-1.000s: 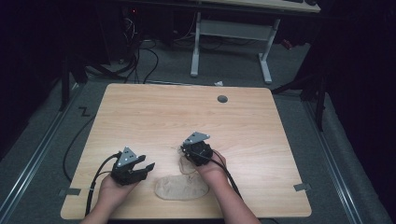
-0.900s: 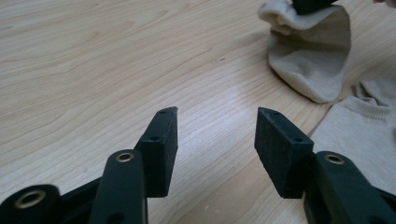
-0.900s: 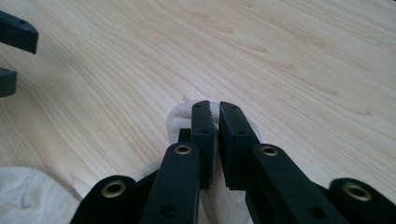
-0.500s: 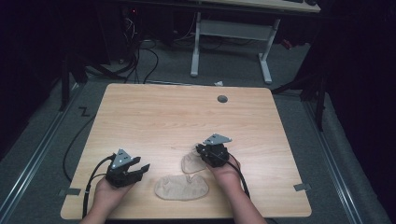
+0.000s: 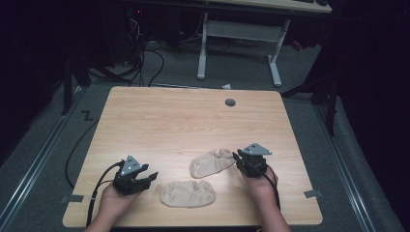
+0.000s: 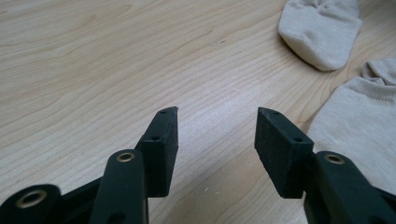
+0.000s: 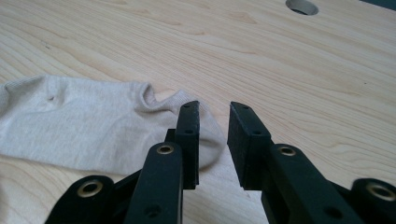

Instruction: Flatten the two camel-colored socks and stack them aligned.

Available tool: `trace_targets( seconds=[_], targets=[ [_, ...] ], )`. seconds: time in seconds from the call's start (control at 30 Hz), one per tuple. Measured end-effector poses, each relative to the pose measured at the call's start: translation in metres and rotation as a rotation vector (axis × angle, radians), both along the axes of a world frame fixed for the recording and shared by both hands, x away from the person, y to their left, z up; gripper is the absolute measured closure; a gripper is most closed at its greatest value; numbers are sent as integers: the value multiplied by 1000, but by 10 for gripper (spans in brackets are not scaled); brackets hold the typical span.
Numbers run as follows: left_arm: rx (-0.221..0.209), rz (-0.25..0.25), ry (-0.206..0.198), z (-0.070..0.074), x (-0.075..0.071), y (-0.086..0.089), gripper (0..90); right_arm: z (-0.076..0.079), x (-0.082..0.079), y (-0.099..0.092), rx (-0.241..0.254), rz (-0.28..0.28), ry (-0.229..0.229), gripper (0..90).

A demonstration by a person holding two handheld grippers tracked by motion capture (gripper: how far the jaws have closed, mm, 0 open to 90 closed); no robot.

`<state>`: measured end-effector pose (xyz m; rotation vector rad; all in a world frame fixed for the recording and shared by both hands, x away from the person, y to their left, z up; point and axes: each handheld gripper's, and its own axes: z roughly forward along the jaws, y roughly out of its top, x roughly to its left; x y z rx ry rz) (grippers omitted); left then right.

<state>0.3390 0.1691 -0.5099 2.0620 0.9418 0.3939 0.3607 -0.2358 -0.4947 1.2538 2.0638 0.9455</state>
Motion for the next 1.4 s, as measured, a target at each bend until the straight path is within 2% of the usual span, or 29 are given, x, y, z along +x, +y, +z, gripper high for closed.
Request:
trace_targets(
  seconds=[0.1, 0.13, 0.2, 0.37, 0.6, 0.8, 0.93, 1.07, 1.17, 1.23, 1.33, 1.4],
  targets=[
    [2, 0, 0, 0, 0, -1, 498, -2, -1, 0, 10, 30, 12, 783],
    [3, -1, 5, -1, 1, -2, 497, -6, 1, 5, -6, 68, 39, 833],
    [6, -1, 8, -2, 1, -4, 497, -12, 5, 11, -33, 96, 70, 882],
    [6, -2, 5, -1, 0, -4, 499, -26, 16, 18, -81, 110, 141, 900],
    [4, -5, -3, 0, 0, -3, 498, -27, 2, 29, -85, 156, 149, 900],
    [2, -7, -15, 3, 0, -1, 496, -28, -5, 56, -60, 216, 156, 899],
    [3, -6, -16, 2, 1, -1, 494, -29, -2, 78, -68, 249, 143, 898],
    [17, -2, -5, 2, 4, -3, 503, -30, 9, 93, -95, 261, 121, 895],
    [7, 5, -2, 1, 8, -4, 506, -28, 13, 93, -82, 261, 123, 847],
    [-1, 7, 6, 0, 12, -7, 504, -21, 11, 89, -52, 260, 96, 824],
    [-8, 13, 13, -3, 16, -13, 491, -11, 13, 77, 3, 220, 64, 788],
    [-17, 1, 10, -6, 19, -25, 474, -12, 19, 70, 29, 191, 77, 765]
  ],
)
